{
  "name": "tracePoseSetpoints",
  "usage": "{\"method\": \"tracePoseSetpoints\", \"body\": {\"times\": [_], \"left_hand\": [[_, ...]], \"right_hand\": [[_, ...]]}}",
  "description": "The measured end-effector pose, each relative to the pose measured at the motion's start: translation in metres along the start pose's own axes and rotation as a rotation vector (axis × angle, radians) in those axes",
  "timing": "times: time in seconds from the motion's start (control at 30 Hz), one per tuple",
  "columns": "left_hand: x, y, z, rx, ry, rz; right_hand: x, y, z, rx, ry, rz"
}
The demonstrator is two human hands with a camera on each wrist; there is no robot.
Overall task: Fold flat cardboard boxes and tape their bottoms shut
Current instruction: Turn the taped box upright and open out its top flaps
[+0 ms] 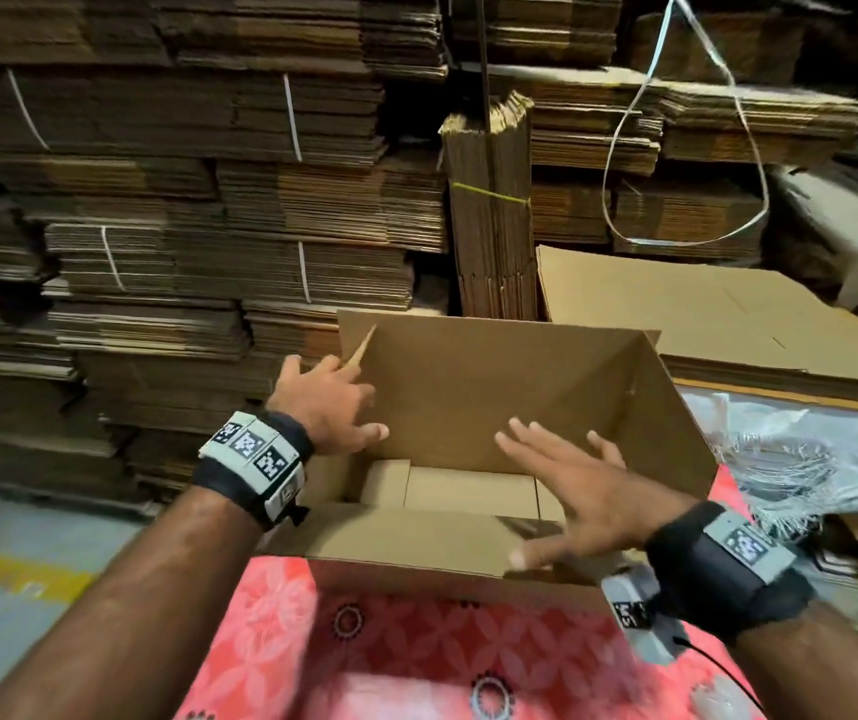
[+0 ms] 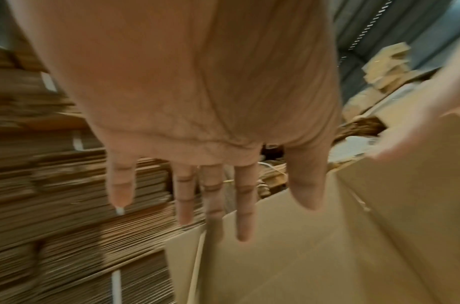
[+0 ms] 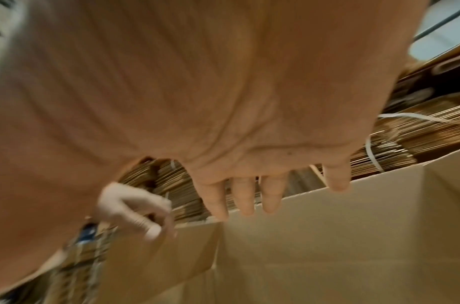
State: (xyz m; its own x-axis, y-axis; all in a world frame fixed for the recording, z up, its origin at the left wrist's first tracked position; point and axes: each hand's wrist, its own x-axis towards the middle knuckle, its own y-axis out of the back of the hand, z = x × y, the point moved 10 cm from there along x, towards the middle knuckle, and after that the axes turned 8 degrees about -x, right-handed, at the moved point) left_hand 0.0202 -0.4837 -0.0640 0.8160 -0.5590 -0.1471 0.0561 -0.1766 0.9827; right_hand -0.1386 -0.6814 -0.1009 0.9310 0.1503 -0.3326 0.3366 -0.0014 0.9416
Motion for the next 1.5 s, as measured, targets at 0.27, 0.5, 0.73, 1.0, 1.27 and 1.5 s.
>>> {"method": "tracePoseSetpoints", "body": {"times": [0.27,0.5,0.73,1.0,1.27,1.5], "left_hand": [[-0.028,-0.019,-0.039,-0.107,0.191,-0.008],[-0.064,-0.007,-0.006,-0.263,0.105,0.008],[-0.097,-0.016,0.047,-0.352,0.112,0.574],[-0.095,-0.133,-0.043,-1.226,0.633,0.727],[-0.039,-0.141,-0.064,-1.340,0.475,0.642],[-0.012,-0.126,-0.053,-1.128,0.301,0.440]], "right_hand": [[-0.001,-0.017,-0.023,-0.109,-0.022,0.060],[-0.030,0.032,0.019,-0.094,-0.281,0.482],[-0.087,0.001,0.090,0.032,-0.775,0.793],[-0.085,-0.113,0.169,0.979,-0.846,0.749],[-0.086,-0.104,0.182,0.941,-0.871,0.863],[-0.092,-0.096,0.166,0.680,-0.795,0.857]]}}
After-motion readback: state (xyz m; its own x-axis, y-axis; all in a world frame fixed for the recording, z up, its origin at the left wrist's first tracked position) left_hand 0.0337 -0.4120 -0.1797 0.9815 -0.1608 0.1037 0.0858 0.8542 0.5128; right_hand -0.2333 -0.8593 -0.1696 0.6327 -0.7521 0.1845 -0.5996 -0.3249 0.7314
